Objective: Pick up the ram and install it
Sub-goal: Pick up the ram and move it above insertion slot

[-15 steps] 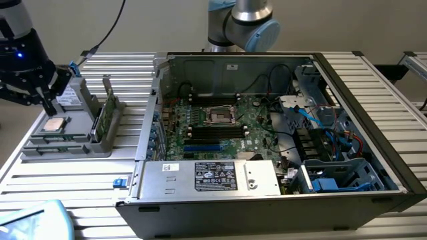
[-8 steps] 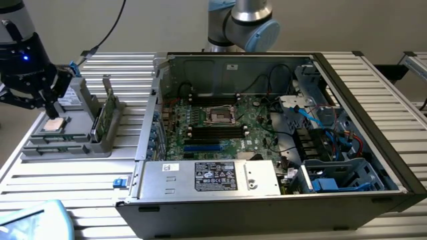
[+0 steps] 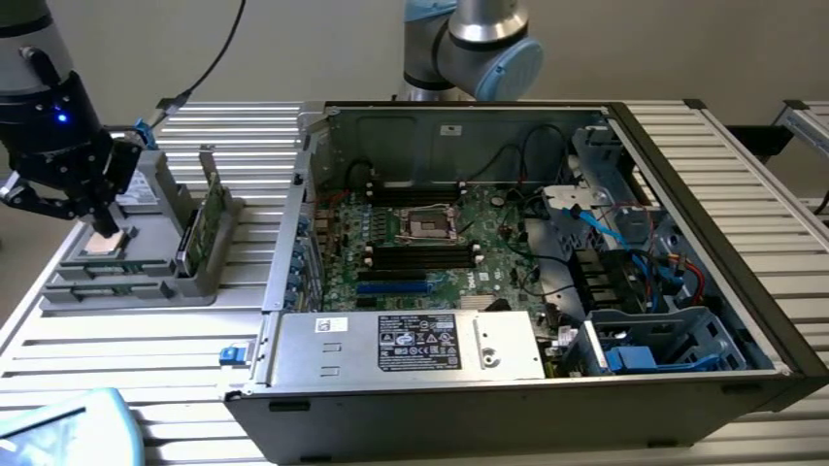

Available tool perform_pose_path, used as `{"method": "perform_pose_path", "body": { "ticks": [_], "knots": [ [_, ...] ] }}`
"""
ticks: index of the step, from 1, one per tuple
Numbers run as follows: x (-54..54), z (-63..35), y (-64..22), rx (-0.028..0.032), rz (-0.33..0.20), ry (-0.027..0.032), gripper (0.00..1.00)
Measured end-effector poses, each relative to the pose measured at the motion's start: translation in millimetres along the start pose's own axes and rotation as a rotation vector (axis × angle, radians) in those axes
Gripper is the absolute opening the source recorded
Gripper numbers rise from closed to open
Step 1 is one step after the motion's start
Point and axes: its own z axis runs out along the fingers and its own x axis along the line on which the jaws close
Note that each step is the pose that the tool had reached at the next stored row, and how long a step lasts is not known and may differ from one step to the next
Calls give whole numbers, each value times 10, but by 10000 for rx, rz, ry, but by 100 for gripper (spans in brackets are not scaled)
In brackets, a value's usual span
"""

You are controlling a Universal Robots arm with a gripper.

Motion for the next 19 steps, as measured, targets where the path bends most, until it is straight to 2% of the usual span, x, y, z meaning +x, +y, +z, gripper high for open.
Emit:
{"method": "perform_pose_path", "body": {
  "ticks": [8, 14, 19],
  "knots": [
    [-5, 56, -2, 91, -1455, -2, 10],
    [-9, 106, -4, 139, -2546, -55, 10],
    [-9, 136, 0, 192, -3374, -47, 10]
  ]
}}
